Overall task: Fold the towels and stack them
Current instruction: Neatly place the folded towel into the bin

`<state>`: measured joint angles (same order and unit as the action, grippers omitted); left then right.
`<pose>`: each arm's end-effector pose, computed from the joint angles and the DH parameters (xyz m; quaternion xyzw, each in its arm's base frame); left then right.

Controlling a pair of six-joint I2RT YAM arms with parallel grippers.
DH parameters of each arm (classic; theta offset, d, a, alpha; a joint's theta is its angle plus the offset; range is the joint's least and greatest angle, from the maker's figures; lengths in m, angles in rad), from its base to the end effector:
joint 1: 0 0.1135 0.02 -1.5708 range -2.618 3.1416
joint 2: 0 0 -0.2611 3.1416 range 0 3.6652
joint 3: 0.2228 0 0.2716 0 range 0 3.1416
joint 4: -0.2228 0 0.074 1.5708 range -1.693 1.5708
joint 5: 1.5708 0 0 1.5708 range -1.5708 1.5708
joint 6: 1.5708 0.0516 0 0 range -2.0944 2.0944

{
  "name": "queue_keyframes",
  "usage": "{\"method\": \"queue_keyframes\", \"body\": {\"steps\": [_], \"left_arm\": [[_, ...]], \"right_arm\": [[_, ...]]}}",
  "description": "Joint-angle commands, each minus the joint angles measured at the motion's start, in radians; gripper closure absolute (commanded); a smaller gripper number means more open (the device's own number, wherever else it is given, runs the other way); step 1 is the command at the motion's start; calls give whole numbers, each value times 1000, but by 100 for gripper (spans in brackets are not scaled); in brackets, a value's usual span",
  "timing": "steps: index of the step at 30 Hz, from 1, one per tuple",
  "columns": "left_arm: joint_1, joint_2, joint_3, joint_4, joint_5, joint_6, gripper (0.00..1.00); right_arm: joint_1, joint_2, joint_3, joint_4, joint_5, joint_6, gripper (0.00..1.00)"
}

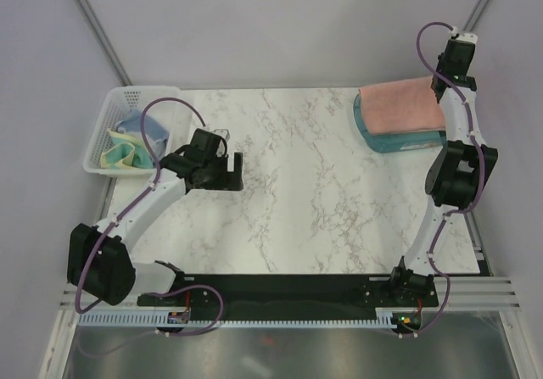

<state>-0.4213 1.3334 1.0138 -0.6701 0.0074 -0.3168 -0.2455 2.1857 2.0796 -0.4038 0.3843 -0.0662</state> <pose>0.2717 -0.1222 0.2360 0.0511 0.9567 -0.1066 0.2659 0.5256 -0.1516 0.2989 0.1720 0.8347 -0.2398 0.4650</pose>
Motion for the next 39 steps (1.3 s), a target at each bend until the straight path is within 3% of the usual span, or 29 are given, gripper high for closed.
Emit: {"method": "queue_keyframes", "body": {"steps": [1, 2, 4, 9, 15, 20, 39], "left_arm": [[-5, -49, 0, 26, -4, 39, 0], [-5, -56, 0, 26, -4, 39, 0], [-5, -57, 2, 26, -30, 39, 0], [-5, -65, 0, 26, -43, 39, 0], [-5, -66, 5, 26, -43, 42, 0], [-5, -62, 5, 24, -46, 42, 0], [-5, -65, 3, 24, -37, 44, 0]], "right_arm": [[11, -96, -107, 10, -223, 170, 62], [14, -89, -143, 8, -260, 192, 73], [18, -75, -174, 8, -332, 255, 80], [20, 22, -184, 10, -436, 338, 86], [20, 135, -136, 17, -441, 368, 87], [20, 151, -199, 14, -424, 365, 87], [20, 26, -311, -78, -390, 313, 86]]}}
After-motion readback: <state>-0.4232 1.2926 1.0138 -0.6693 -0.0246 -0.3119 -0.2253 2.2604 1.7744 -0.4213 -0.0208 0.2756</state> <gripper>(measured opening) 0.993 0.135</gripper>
